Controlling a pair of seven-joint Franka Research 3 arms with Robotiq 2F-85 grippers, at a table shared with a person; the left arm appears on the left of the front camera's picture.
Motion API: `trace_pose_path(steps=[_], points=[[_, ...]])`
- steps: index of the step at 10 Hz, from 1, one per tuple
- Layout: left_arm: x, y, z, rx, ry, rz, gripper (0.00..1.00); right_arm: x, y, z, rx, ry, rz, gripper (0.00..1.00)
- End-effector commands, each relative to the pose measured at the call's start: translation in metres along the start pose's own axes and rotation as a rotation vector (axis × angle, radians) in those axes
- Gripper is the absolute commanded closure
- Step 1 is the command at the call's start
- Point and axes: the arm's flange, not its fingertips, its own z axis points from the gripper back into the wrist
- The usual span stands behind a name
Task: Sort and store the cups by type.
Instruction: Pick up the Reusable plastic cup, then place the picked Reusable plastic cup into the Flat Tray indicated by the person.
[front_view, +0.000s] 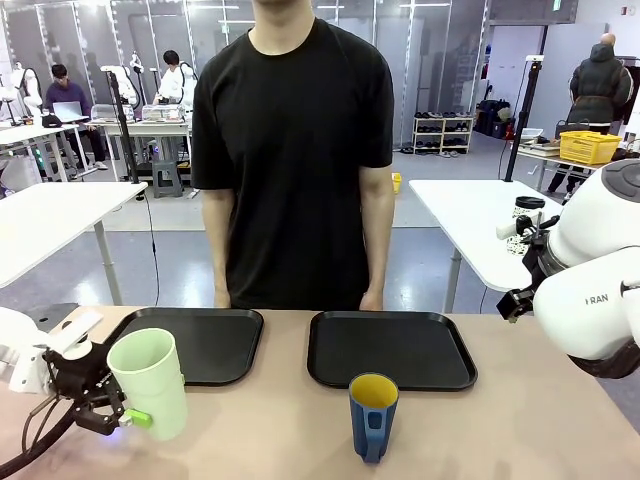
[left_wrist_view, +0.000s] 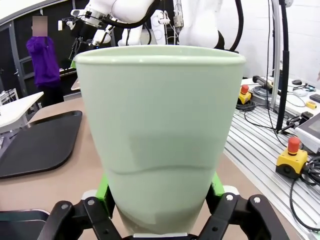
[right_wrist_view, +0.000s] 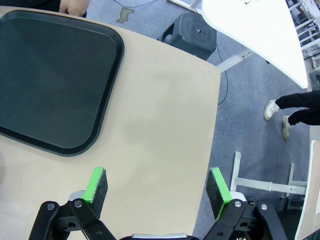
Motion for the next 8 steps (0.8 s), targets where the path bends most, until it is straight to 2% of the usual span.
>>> trace_pose_path(steps=[1, 8], points=[[-0.0009, 0.0010, 0.0001, -0.013, -0.009, -0.008, 0.57, -0.0014, -0.0007, -0.0007, -0.003, 0.000, 0.001, 0.00], [-0.0009, 0.0010, 0.0001, -0.013, -0.009, -0.008, 0.57, -0.0014, -0.0007, -0.0007, -0.003, 0.000, 0.001, 0.00]])
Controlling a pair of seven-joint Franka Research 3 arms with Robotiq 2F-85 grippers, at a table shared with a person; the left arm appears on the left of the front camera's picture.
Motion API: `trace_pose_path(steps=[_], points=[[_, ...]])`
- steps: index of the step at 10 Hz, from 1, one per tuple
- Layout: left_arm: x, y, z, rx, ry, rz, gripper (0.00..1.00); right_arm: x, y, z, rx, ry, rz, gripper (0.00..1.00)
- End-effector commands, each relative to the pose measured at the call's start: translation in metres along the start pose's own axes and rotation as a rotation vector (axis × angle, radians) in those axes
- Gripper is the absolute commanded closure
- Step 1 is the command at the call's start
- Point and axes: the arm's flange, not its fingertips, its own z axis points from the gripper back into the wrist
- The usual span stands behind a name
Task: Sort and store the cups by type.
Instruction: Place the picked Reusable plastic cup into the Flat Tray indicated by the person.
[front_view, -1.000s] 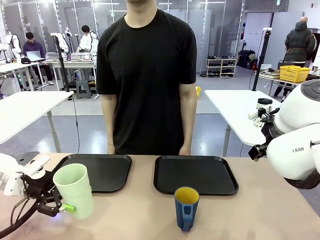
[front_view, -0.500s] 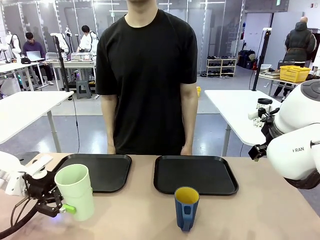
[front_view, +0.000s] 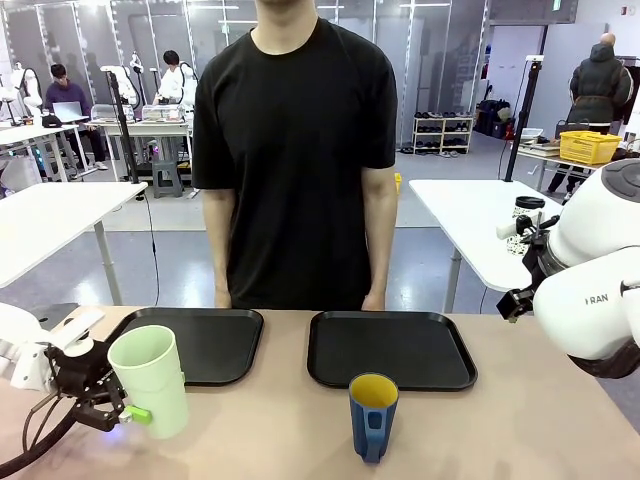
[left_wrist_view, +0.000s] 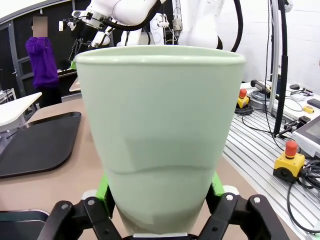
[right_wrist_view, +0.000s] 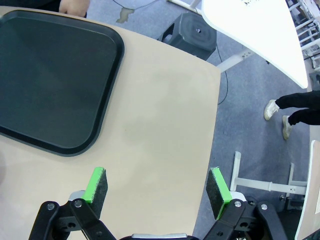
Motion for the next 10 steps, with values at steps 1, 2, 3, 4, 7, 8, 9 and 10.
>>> trace_pose_path(steps=[1, 2, 3, 4, 7, 8, 9, 10], points=[[-0.0009, -0.0035, -0.0017, -0.004, 0.006, -0.028, 0.57, -0.0015, -0.0006, -0.0008, -0.003, 0.001, 0.001, 0.00], [-0.0009, -0.0035, -0.0017, -0.004, 0.006, -0.028, 0.57, -0.0015, -0.0006, -0.0008, -0.003, 0.001, 0.001, 0.00], [-0.0009, -0.0035, -0.0017, -0.004, 0.006, -0.028, 0.57, -0.0015, -0.0006, -0.0008, -0.003, 0.001, 0.001, 0.00], [-0.0009, -0.0035, -0.0017, -0.004, 0.006, -0.028, 0.57, -0.0015, -0.0006, -0.0008, -0.003, 0.001, 0.001, 0.00], [-0.0009, -0.0035, -0.0017, -0.004, 0.006, -0.028, 0.57, -0.0015, -0.0006, -0.0008, -0.003, 0.001, 0.001, 0.00], [-0.0009, -0.0035, -0.0017, -0.004, 0.006, -0.028, 0.57, -0.0015, -0.0006, -0.0008, -0.003, 0.001, 0.001, 0.00], [-0.0009, -0.0035, -0.0017, -0.004, 0.006, -0.028, 0.57, -0.0015, -0.0006, -0.0008, -0.003, 0.001, 0.001, 0.00], [-0.0009, -0.0035, -0.0017, -0.004, 0.006, -0.028, 0.57, -0.0015, -0.0006, -0.0008, -0.003, 0.001, 0.001, 0.00]])
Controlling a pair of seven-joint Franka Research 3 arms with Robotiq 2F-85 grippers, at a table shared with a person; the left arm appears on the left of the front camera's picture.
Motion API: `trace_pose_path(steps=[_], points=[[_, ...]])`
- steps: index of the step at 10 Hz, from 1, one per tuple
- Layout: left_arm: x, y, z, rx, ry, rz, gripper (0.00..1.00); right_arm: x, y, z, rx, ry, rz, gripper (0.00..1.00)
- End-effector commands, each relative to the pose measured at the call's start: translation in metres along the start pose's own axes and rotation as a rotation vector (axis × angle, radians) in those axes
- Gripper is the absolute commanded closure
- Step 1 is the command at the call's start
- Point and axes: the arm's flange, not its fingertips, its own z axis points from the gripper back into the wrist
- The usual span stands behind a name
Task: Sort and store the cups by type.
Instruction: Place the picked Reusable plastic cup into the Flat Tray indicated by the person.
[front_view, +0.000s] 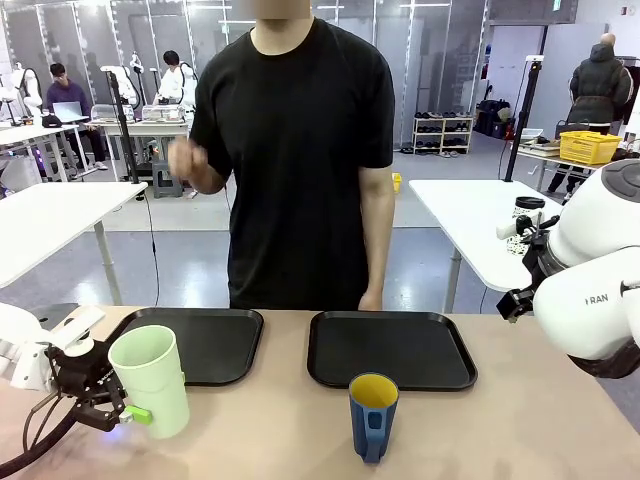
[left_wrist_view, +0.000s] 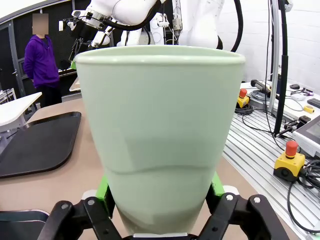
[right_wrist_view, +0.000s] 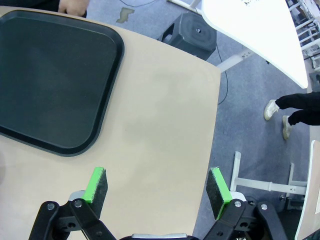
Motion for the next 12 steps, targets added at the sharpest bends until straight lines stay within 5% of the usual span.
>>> trace_pose_path(steps=[1, 9, 10, 12], points=[[-0.001, -0.004, -0.001, -0.004, 0.004, -0.027, 0.57, -0.002, -0.001, -0.001, -0.003, 0.001, 0.001, 0.00], [-0.001, -0.004, -0.001, -0.004, 0.004, -0.027, 0.57, -0.002, -0.001, -0.001, -0.003, 0.001, 0.001, 0.00], [0.000, 0.000, 0.000, 0.000, 0.000, 0.000, 0.17, -0.002, -0.001, -0.001, -0.003, 0.001, 0.001, 0.00], [0.004, 0.013, 0.010, 0.032, 0.007, -0.003, 0.17, -0.002, -0.001, -0.001, -0.003, 0.001, 0.001, 0.00]])
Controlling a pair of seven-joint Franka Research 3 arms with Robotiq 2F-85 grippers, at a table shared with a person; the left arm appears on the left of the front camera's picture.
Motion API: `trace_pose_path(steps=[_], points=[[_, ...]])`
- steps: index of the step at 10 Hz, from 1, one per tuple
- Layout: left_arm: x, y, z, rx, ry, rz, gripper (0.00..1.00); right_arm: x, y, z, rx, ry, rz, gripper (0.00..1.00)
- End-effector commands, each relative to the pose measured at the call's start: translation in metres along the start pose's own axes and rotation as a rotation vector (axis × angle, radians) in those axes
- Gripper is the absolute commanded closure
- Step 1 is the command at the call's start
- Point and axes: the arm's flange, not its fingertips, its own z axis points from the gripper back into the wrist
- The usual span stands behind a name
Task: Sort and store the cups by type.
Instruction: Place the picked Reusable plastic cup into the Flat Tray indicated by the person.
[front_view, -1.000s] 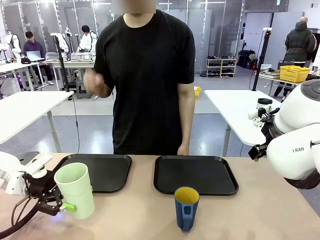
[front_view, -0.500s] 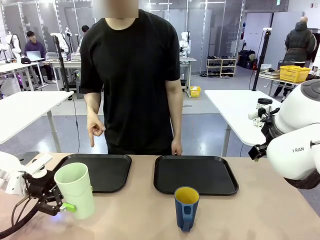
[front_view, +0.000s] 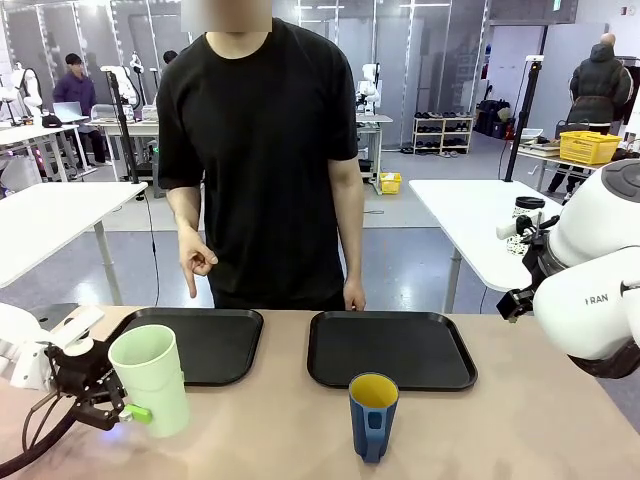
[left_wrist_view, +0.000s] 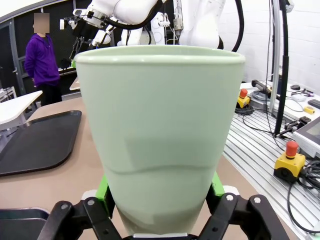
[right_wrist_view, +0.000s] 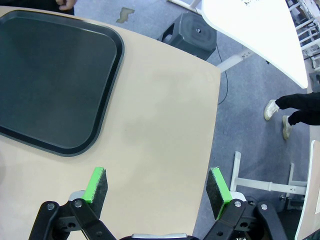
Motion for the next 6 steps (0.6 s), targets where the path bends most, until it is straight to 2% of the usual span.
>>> trace_pose_path(steps=[1, 6], points=[[0.005, 0.019, 0.015, 0.039, -0.002, -0.001, 0.17, -0.002, -0.001, -0.001, -0.003, 0.001, 0.001, 0.00], [0.011, 0.093, 0.072, 0.186, -0.015, 0.016, 0.17, -0.002, -0.001, -0.001, -0.003, 0.001, 0.001, 0.00]])
